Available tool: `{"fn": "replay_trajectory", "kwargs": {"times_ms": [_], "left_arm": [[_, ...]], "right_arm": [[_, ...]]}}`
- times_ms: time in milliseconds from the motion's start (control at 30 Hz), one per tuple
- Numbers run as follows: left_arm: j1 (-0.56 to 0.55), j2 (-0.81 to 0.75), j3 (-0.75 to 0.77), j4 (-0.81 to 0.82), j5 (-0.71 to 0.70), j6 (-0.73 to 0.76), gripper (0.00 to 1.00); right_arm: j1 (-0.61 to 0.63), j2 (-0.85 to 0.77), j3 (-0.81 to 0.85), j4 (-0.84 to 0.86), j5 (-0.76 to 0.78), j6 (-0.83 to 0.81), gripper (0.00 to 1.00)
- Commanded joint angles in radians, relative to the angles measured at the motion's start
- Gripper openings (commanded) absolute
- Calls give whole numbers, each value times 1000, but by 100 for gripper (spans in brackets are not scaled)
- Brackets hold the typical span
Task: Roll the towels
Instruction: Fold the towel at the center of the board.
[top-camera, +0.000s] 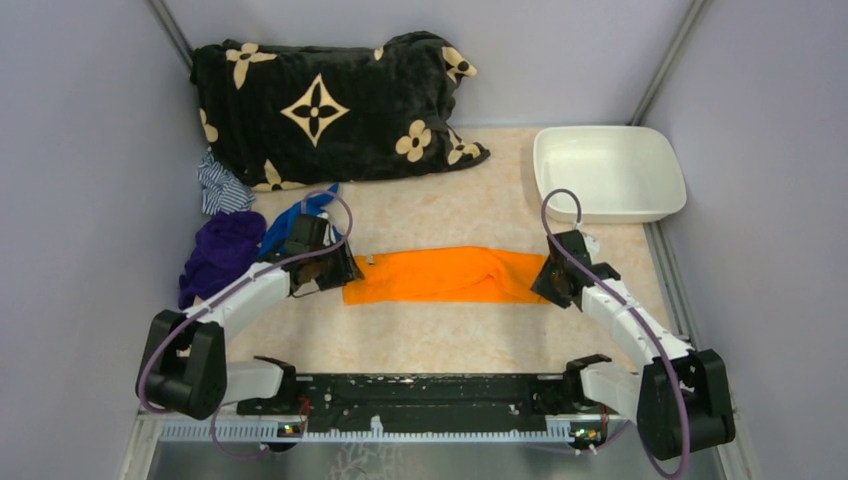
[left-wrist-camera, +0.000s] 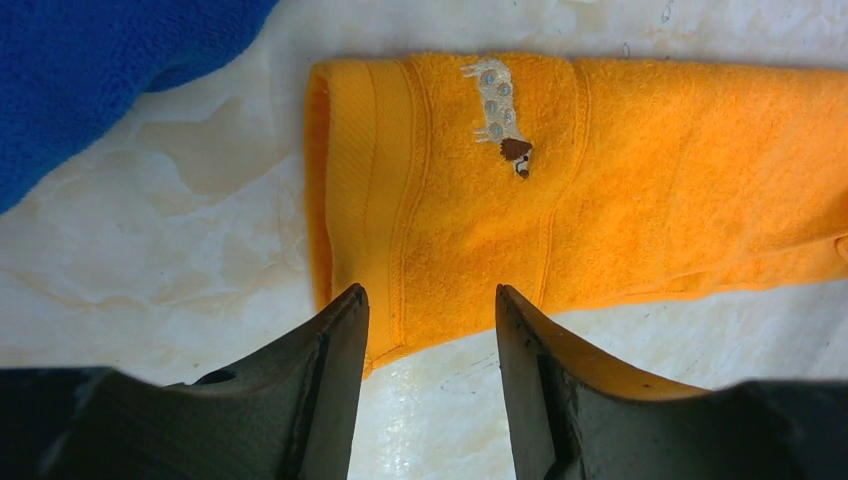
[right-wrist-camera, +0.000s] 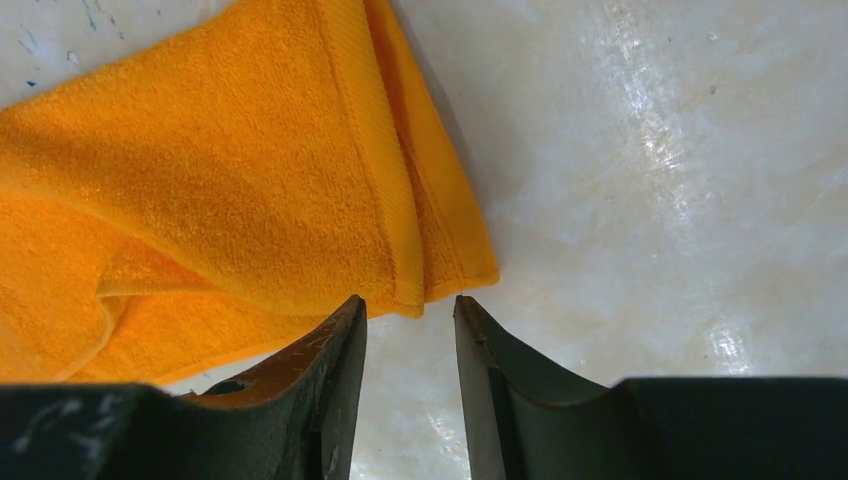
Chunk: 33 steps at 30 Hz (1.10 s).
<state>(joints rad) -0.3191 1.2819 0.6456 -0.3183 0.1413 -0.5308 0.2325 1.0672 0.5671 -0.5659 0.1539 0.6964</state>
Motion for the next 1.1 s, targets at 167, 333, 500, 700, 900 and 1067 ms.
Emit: {"fn": "replay_trajectory", "kwargs": {"times_ms": [167,333,500,700,900,1067], "left_arm": [[-5,18,43,4,-48,21,56],[-5,61,56,16,-66,42,56],[-4,105,43,32,-72,49,54],[-4,121,24,42,-87,45,53],[-5,140,20,41,-93,44,52],[-5,140,13,41,-100,41,52]], "right_arm": [[-2,22,-36,99,-15,66,34],[-3,35,-40,120,-28,68,30],[-3,51,-46,130,-29,66,29],[-3,75,-59,141,-39,66,28],[-3,72,-63,115,-39,61,28],[-5,61,-59,112,-30,53,17]]}}
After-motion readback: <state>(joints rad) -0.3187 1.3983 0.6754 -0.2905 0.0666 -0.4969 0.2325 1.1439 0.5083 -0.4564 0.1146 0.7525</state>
